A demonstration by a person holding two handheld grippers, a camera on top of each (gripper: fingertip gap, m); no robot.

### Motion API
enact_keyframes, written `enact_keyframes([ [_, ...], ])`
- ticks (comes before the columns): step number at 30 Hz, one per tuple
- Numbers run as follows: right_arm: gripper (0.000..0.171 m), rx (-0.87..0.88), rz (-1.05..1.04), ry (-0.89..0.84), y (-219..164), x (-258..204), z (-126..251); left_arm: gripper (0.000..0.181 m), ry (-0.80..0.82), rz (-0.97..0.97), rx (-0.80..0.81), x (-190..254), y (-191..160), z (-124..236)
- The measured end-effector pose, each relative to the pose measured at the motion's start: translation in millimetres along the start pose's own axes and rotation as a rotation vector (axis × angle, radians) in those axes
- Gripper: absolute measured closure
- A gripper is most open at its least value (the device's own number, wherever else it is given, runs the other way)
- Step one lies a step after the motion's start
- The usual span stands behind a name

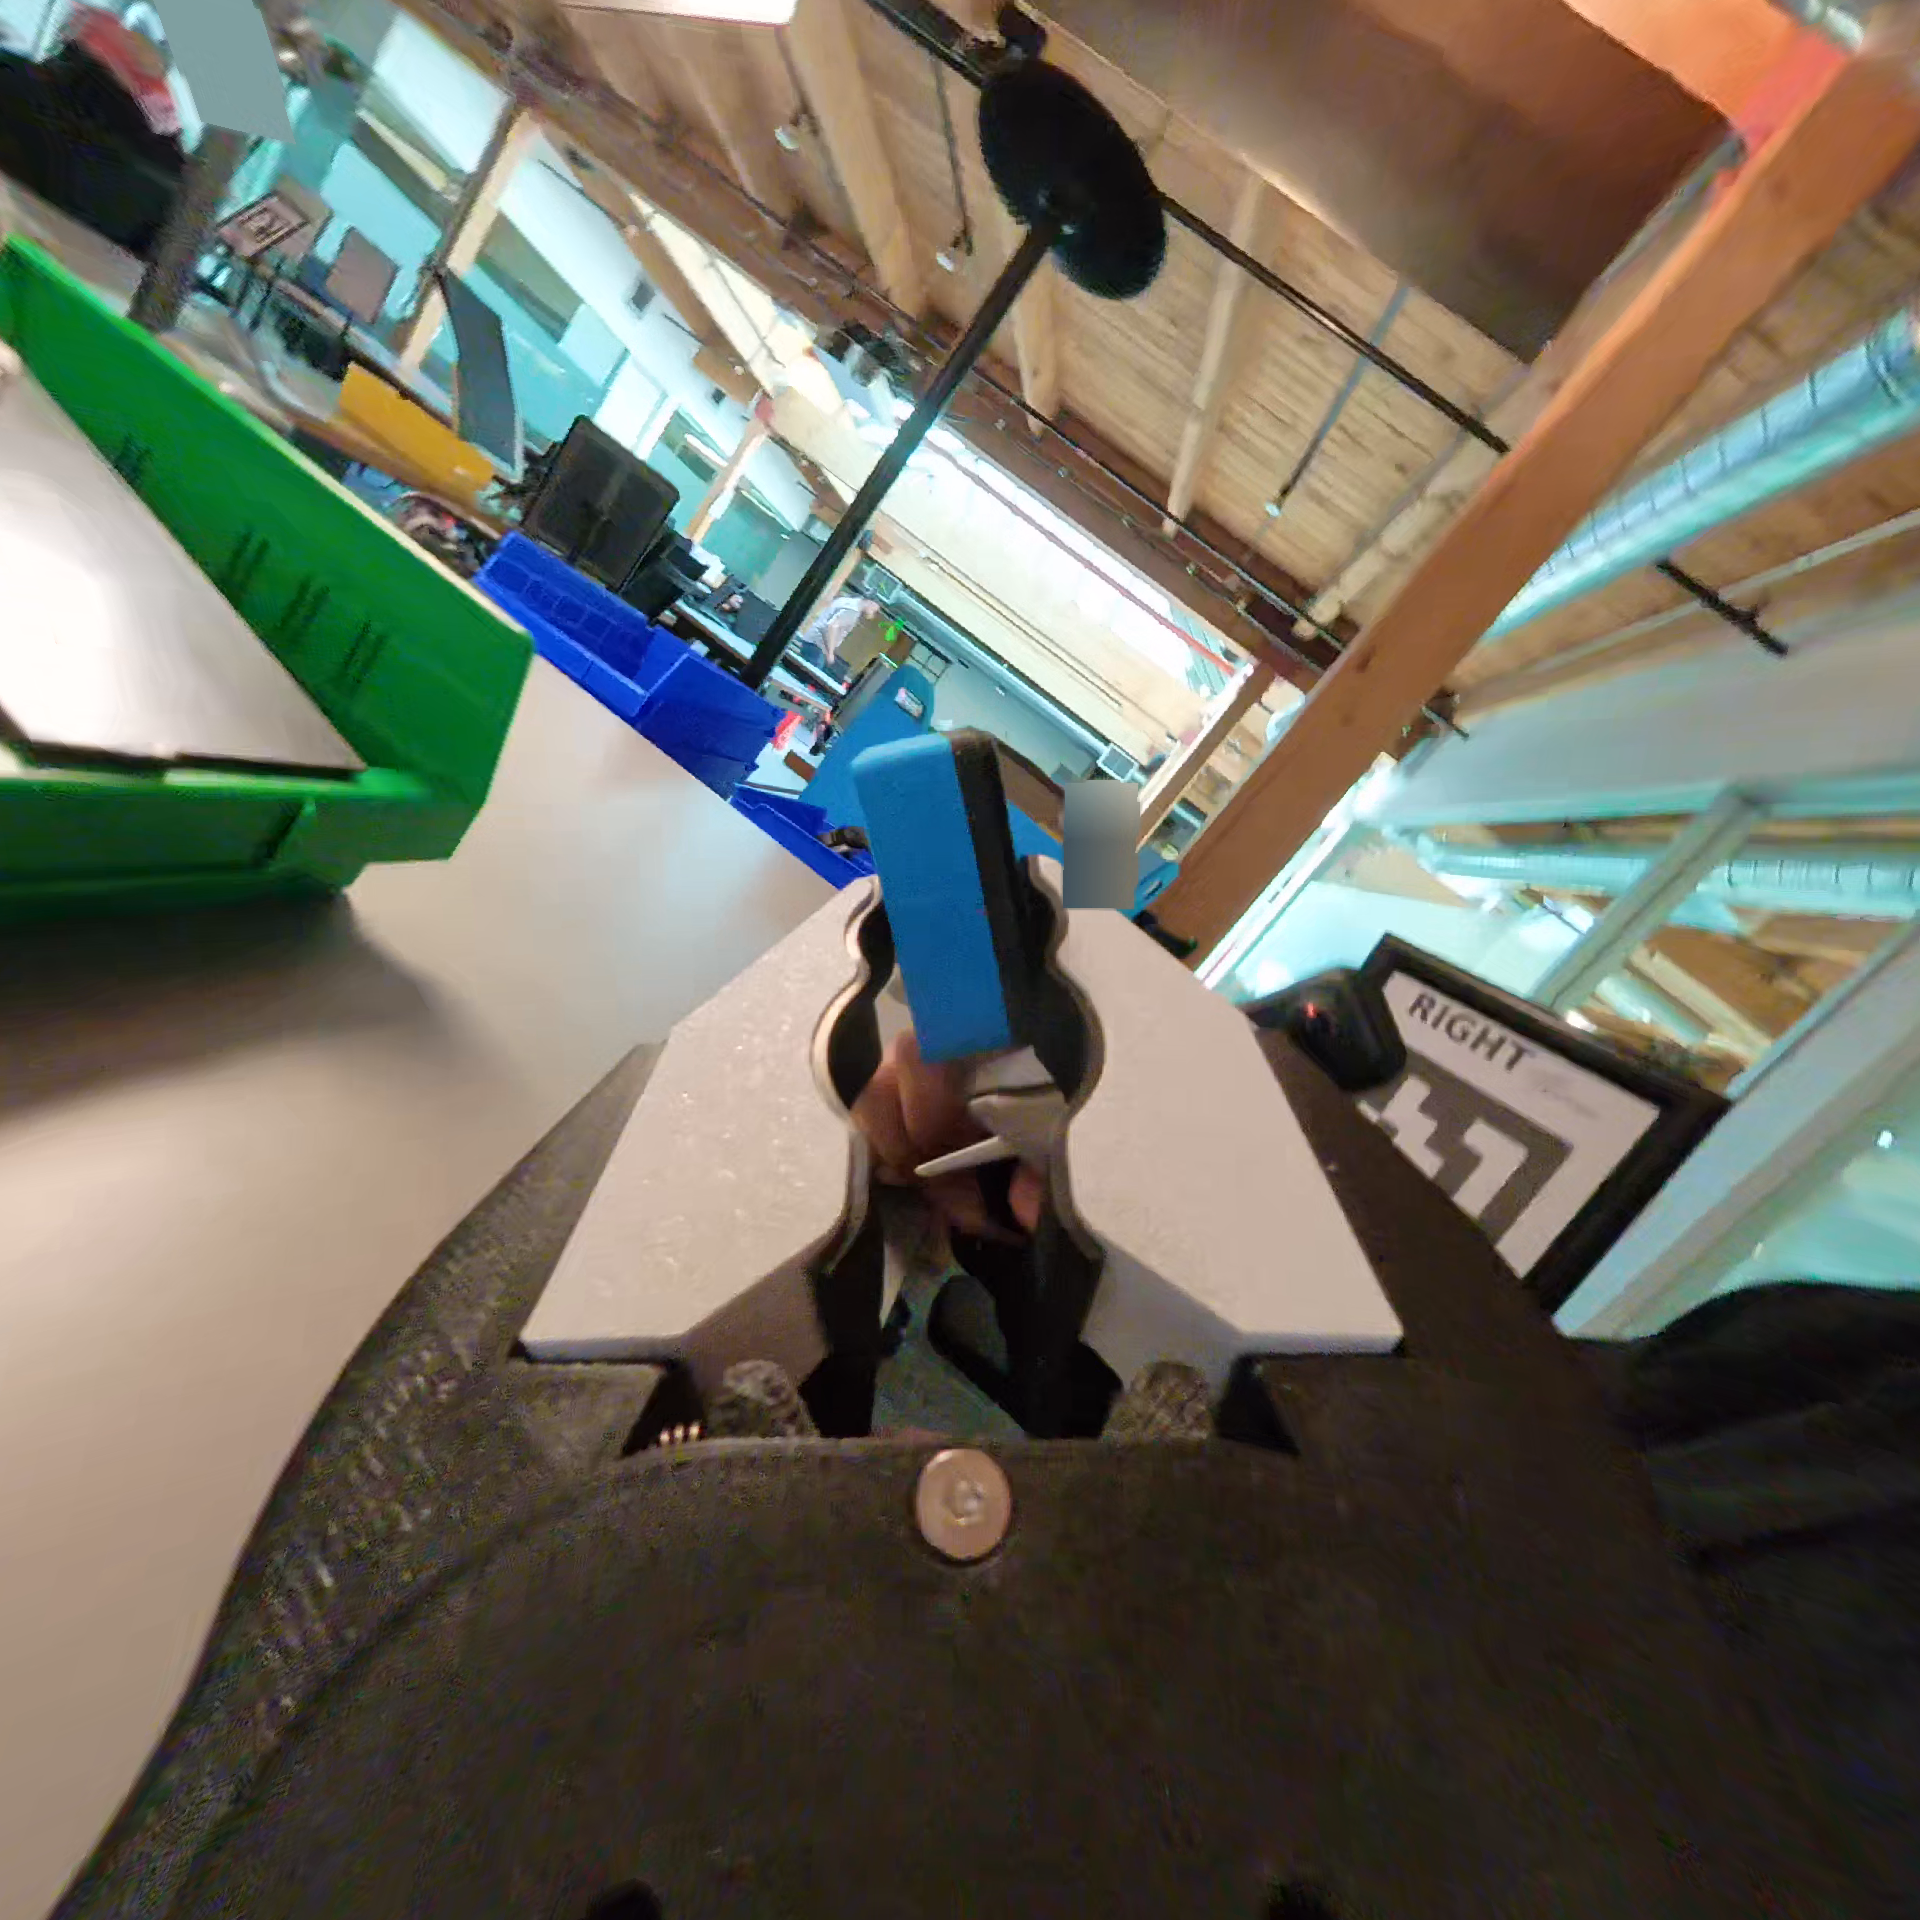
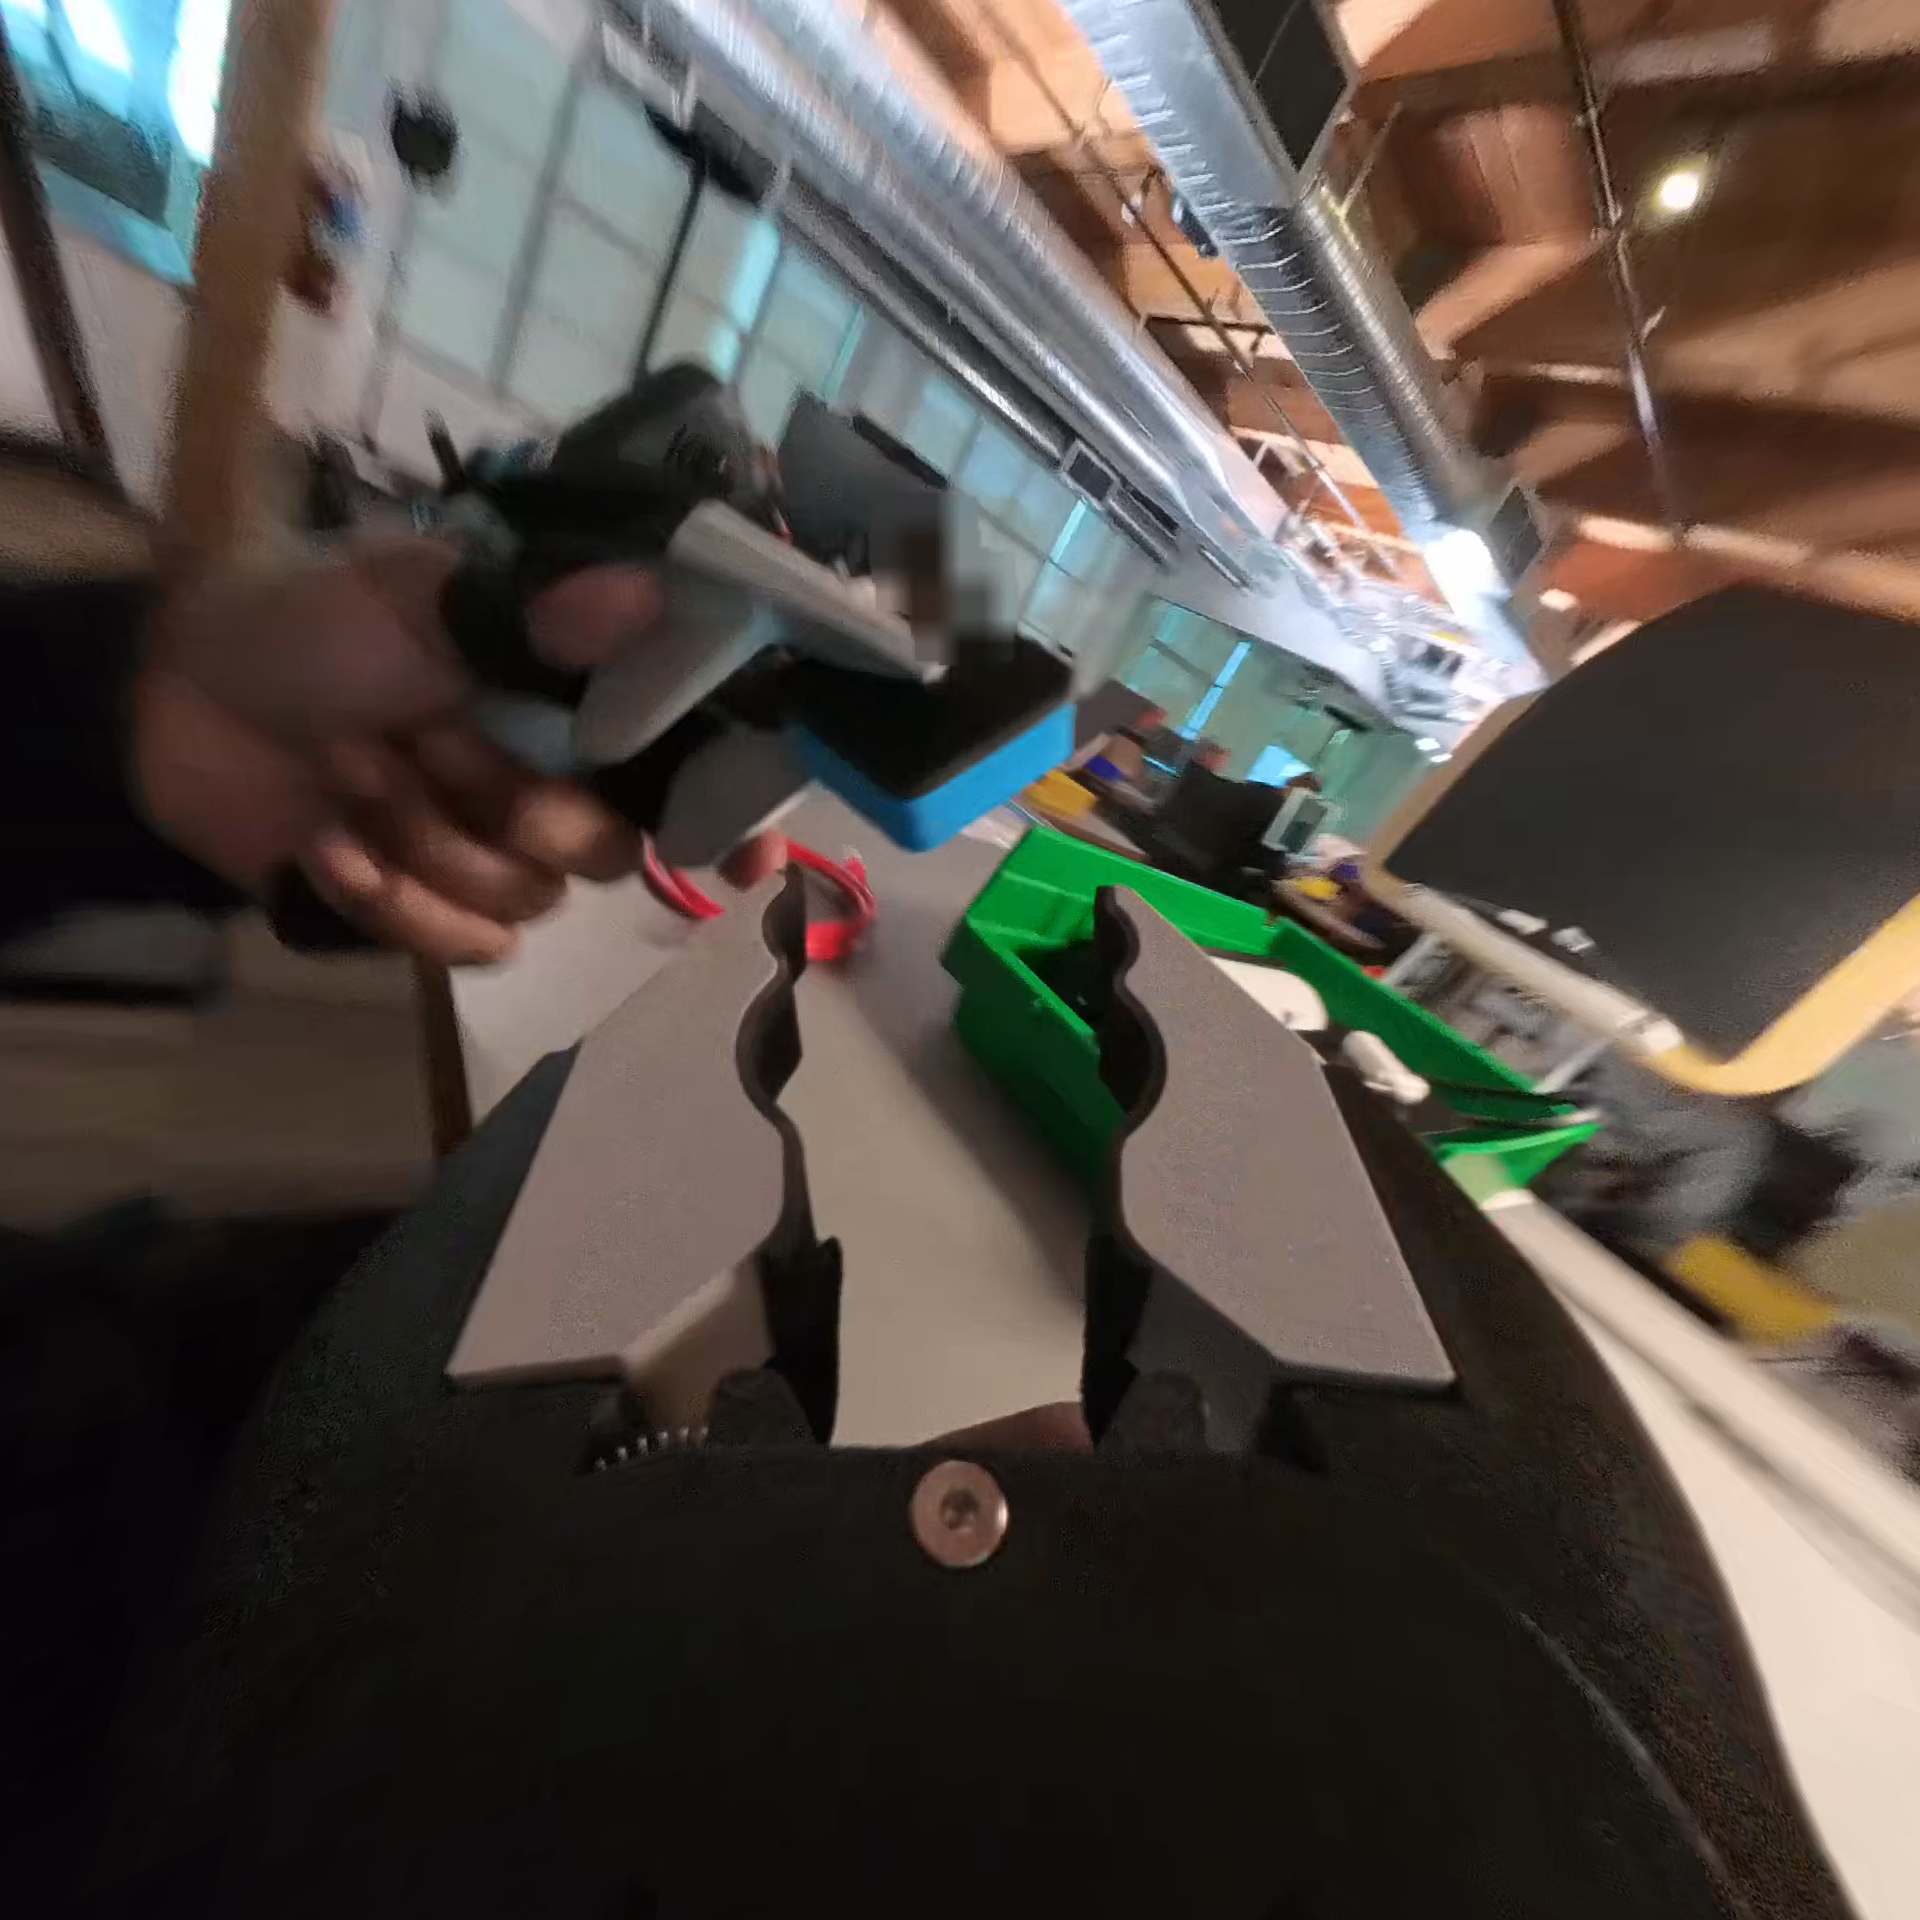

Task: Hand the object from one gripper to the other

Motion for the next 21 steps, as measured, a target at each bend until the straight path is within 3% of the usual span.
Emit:
enact_keyframes([
  [5, 0.114, 0.189, -0.670, 0.246, 11.1, 27.5, 9.9, 0.156, -0.107, -0.383, -0.064, 15.3, -3.0, 0.4],
  [9, 0.115, 0.187, -0.926, 0.338, -0.4, 46.6, 3.2, 0.156, -0.165, -0.562, -0.124, 13.5, -12.8, -5.2],
  [15, 0.119, 0.061, -0.902, 0.398, -1.9, 36.7, -9.6, 0.156, -0.202, -0.567, -0.142, 5.6, -12.0, -11.6],
  [19, 0.147, 0.015, -0.911, 0.403, -4.1, 35.7, -14.1, 0.157, -0.195, -0.526, -0.160, 1.5, -11.6, -14.0],
  [21, 0.148, 0.016, -0.925, 0.379, -5.5, 38.0, -13.9, 0.157, -0.184, -0.498, -0.168, -1.3, -11.2, -15.2],
])
Point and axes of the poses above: each gripper's, where its closed fingertips meet, z back along the fingers, y out of its top, x = y × z across the jaws, the point moved 9 cm from there along z, back along the fingers, and after that the axes turned 11 degrees about -z, right-handed, at the moved point
